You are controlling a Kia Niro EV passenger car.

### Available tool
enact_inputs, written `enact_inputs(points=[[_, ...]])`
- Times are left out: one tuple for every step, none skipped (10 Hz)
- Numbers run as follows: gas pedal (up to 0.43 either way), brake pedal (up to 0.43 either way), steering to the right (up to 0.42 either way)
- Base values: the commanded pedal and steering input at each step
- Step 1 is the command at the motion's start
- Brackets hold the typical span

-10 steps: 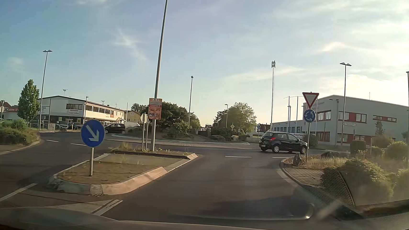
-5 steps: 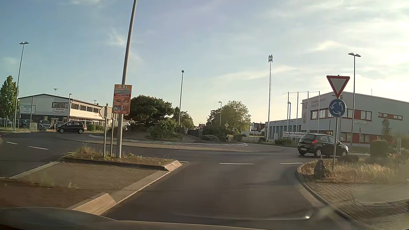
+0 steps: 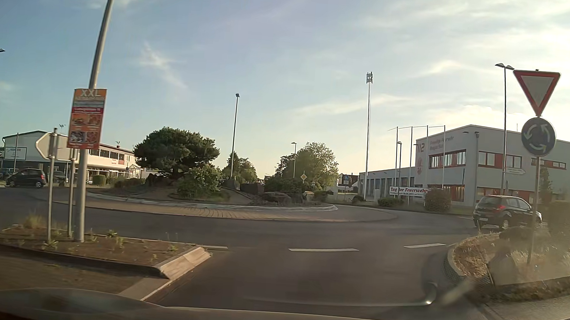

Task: Follow the waypoints while adhering to traffic rules and regulations

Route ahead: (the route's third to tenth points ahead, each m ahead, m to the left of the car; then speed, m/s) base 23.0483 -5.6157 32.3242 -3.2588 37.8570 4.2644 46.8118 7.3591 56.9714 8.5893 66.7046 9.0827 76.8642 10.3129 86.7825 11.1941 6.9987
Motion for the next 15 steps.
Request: enact_inputs(points=[[0.000, 0.207, 0.075], [0.000, 0.201, 0.085], [0.000, 0.195, 0.096], [0.000, 0.195, 0.103], [0.000, 0.189, 0.113], [0.000, 0.183, 0.127], [0.000, 0.183, 0.145], [0.000, 0.177, 0.160], [0.000, 0.165, 0.181], [0.000, 0.159, 0.200], [0.000, 0.128, 0.223], [0.000, 0.104, 0.238], [0.000, 0.067, 0.258], [0.000, 0.037, 0.273], [0.000, 0.037, 0.273]])
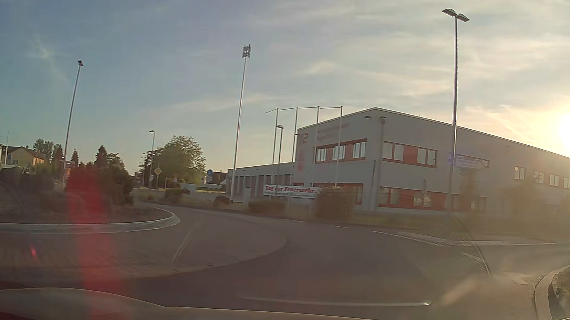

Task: Follow the waypoints while adhering to traffic rules and regulations

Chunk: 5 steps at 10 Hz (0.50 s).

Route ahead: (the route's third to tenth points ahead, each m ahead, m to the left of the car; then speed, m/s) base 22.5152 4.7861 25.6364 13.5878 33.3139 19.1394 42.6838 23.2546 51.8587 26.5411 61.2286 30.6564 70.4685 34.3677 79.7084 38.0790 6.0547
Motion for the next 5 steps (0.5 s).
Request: enact_inputs(points=[[0.000, 0.037, 0.265], [0.000, 0.037, 0.251], [0.000, 0.037, 0.240], [0.000, 0.037, 0.220], [0.000, 0.037, 0.183]])
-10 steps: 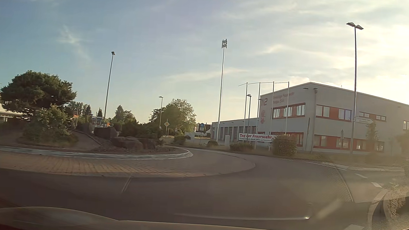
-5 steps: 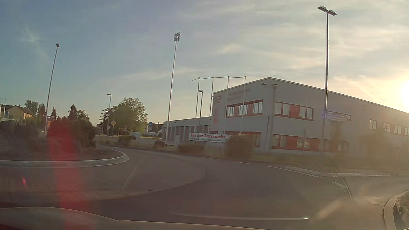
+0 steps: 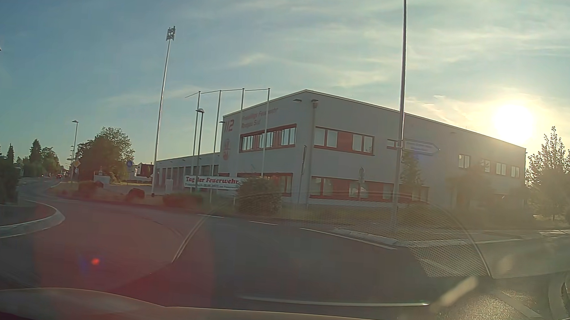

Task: Follow the waypoints while adhering to traffic rules and regulations

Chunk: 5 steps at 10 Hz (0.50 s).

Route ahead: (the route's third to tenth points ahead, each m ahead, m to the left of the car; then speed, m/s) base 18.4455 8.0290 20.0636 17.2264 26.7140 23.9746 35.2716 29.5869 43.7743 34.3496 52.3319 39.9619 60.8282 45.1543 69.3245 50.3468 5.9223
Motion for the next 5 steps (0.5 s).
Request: enact_inputs(points=[[0.000, 0.037, 0.139], [0.000, 0.030, 0.085], [0.000, 0.037, 0.038], [0.000, 0.030, -0.015], [0.000, 0.030, -0.070]])
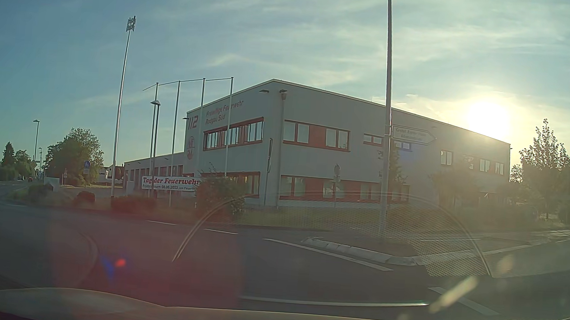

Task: Follow the waypoints while adhering to traffic rules and regulations

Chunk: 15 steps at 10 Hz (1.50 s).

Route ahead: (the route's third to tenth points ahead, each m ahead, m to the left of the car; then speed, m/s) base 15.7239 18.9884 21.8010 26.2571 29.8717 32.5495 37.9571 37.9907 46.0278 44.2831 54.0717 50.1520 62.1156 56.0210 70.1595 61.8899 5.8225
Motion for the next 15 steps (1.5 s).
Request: enact_inputs(points=[[0.000, 0.030, -0.108], [0.000, 0.030, -0.156], [0.000, 0.030, -0.187], [0.000, 0.030, -0.210], [0.000, 0.030, -0.239], [0.000, 0.030, -0.256], [0.000, 0.030, -0.266], [0.000, 0.030, -0.277], [0.000, 0.030, -0.286], [0.000, 0.030, -0.299], [0.000, 0.030, -0.311], [0.000, 0.030, -0.321], [0.000, 0.030, -0.327], [0.000, 0.030, -0.333], [0.000, 0.030, -0.333]])
